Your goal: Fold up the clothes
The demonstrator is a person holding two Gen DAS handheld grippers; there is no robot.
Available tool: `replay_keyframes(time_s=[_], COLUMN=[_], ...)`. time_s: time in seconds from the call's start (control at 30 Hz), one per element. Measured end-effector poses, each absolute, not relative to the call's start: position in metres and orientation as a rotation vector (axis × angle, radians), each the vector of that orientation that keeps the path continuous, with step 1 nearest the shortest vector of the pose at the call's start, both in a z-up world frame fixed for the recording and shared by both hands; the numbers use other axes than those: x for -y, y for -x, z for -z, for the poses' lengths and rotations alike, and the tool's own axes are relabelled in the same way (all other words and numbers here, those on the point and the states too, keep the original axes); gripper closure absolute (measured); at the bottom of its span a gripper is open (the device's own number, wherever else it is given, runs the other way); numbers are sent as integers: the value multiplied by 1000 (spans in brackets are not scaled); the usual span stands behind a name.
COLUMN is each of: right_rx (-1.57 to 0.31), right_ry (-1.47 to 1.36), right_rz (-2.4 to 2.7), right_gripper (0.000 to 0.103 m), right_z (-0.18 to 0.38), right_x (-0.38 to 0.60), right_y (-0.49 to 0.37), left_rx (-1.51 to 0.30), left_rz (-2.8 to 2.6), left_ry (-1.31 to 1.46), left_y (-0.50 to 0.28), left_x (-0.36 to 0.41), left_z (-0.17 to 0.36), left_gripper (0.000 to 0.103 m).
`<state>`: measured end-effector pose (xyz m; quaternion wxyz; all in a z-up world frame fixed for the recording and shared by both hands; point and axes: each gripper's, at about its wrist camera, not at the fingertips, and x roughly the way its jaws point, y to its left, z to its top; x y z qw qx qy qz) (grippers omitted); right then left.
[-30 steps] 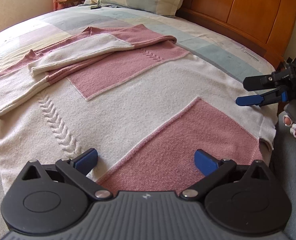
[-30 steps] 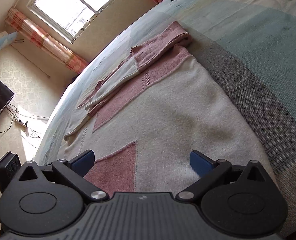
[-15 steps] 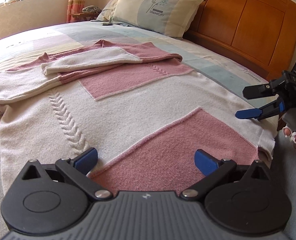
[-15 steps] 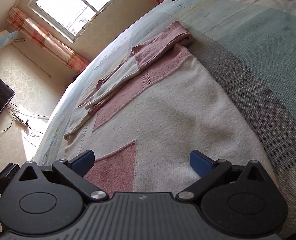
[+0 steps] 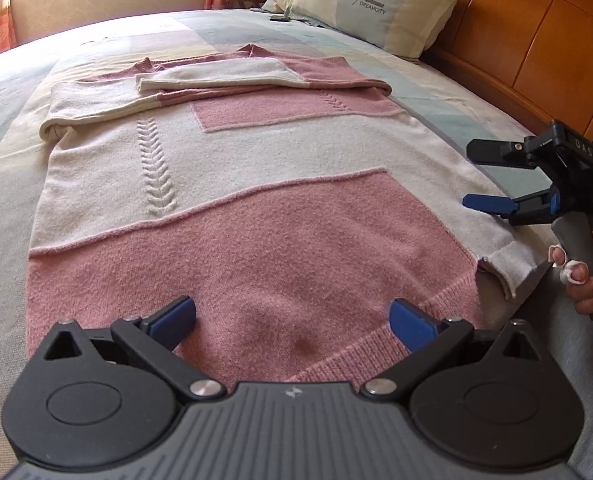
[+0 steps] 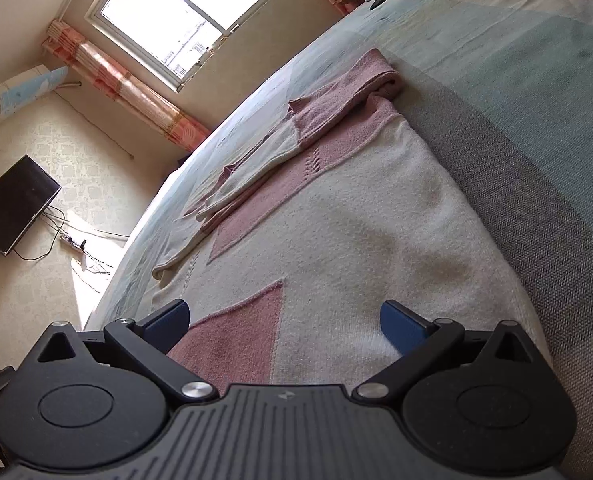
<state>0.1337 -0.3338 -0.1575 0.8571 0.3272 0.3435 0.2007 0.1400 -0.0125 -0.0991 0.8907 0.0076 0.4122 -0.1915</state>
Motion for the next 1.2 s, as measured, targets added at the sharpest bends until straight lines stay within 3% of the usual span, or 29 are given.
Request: replay_keyframes(time_s=[0.27, 0.6, 0.7, 0.8, 1.2], right_rx=[-769, -747, -803, -735, -753], right_ry=[-617, -190, 14, 162, 162], right_rz=[-483, -428, -402, -393, -395], right_gripper=[0, 0, 0, 0, 0], right_z=[147, 125, 144, 154, 152], right_x=[337, 292, 270, 258, 259], right_y=[-129, -116, -119, -108, -109], left_rx=[-776, -790, -789, -761, -829], left_rz=[400, 414, 405, 414, 381], left_ry=[-246, -225, -239, -311, -240], left_y=[-124, -128, -124, -114, -114], left_x=[25, 16, 13, 17, 17], left_z=[85, 105, 104, 104, 106], left_gripper=[1, 1, 1, 1, 0])
